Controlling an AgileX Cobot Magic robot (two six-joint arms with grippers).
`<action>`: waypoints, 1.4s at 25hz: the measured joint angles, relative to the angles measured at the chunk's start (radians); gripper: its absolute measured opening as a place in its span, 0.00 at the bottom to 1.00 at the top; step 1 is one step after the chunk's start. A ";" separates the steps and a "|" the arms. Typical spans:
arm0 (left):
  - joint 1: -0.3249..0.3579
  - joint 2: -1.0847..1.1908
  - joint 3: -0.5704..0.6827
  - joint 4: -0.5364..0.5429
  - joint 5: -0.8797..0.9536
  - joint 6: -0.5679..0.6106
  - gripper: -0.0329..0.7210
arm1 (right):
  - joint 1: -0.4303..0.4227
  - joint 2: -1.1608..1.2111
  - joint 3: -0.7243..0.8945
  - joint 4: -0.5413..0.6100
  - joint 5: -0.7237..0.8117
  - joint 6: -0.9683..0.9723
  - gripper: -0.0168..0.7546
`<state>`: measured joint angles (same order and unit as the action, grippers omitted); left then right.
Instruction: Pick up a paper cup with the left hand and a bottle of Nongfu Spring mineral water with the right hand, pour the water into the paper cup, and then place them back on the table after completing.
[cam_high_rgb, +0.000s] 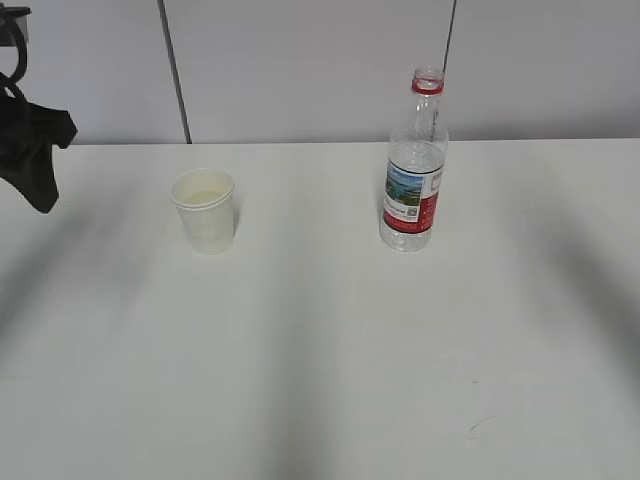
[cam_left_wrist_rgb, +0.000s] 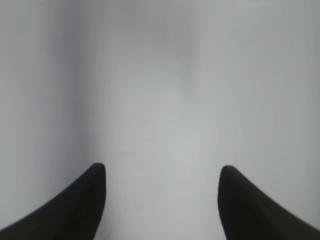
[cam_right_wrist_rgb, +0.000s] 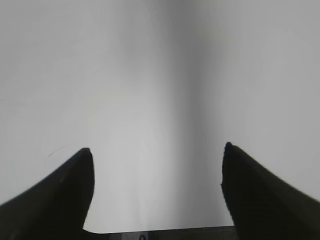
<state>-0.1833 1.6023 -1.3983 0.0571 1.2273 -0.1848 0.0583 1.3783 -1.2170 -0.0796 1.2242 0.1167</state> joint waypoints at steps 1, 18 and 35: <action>0.000 -0.010 0.000 -0.003 0.001 0.001 0.62 | 0.000 0.000 0.000 0.010 0.000 -0.008 0.78; 0.000 -0.525 0.371 -0.042 0.009 0.022 0.62 | 0.000 -0.427 0.191 0.048 0.014 -0.088 0.78; 0.000 -1.235 0.609 -0.043 0.039 0.022 0.62 | 0.000 -1.175 0.591 0.054 0.031 -0.117 0.78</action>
<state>-0.1833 0.3670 -0.7892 0.0145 1.2668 -0.1626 0.0583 0.2032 -0.6263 -0.0251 1.2553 0.0000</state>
